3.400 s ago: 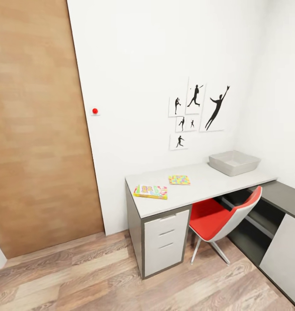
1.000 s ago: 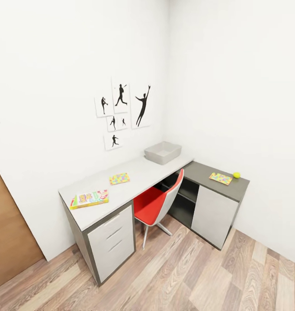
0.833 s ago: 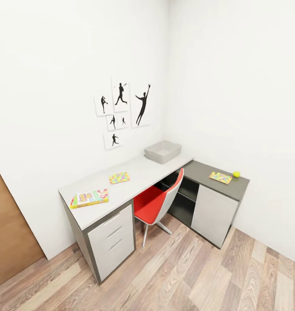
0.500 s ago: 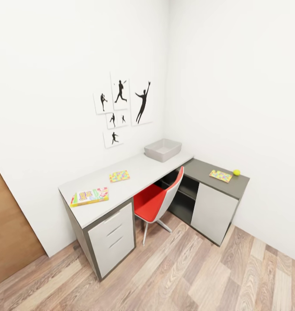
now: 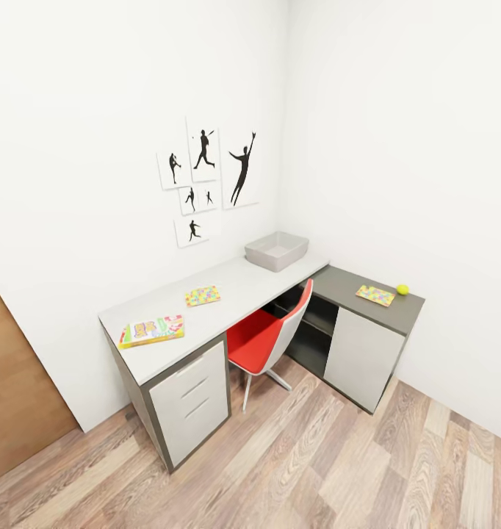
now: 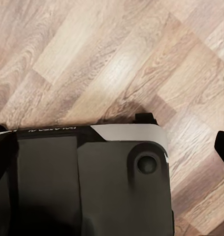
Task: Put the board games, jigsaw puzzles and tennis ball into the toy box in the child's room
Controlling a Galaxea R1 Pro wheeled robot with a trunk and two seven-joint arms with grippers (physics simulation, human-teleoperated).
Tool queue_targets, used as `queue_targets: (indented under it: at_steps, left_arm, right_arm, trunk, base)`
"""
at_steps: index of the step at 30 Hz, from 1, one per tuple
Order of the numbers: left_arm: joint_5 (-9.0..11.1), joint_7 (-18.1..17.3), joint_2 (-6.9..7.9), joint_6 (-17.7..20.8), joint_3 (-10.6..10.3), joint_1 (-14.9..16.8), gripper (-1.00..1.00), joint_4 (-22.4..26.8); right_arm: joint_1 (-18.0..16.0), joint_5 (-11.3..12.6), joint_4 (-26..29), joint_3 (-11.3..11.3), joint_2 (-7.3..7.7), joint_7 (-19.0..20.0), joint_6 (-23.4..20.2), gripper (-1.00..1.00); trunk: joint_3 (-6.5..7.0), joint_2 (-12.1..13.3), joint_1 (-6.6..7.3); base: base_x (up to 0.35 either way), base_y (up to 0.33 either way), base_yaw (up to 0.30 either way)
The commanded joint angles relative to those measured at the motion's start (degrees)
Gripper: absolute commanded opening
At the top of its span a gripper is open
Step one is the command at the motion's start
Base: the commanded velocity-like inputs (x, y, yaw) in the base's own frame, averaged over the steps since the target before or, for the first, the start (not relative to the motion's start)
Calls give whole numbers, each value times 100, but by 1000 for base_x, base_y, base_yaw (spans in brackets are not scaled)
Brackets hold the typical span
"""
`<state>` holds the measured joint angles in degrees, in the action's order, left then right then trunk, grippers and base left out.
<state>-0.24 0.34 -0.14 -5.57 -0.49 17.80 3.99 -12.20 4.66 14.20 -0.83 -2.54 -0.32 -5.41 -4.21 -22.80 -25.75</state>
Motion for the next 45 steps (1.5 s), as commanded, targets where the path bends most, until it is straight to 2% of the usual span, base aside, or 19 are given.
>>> queue_targets:
  at_steps: [1,11,29,45]
  left_arm:
    - [-8,7,-1,-55,-8,6,100,-30]
    - [-28,18,-4,-201,-21,4,100,-149]
    - [-37,18,-4,-217,-30,4,100,-154]
    - [-38,18,-9,-217,-30,4,100,-159]
  right_arm:
    - [2,46,8,-4,4,-2,31,100]
    - [15,7,-178,26,-10,-9,312,100]
    - [16,110,-205,-7,-22,-20,330,100]
    - [16,131,-199,-13,-19,-20,331,100]
  trunk:
    - [-14,-12,-4]
    - [-19,-12,-4]
    - [-19,-12,-4]
    - [-19,-12,-4]
  base:
    - [87,0,0]
    - [225,0,0]
    - [253,-9,0]
    - [251,-219,0]
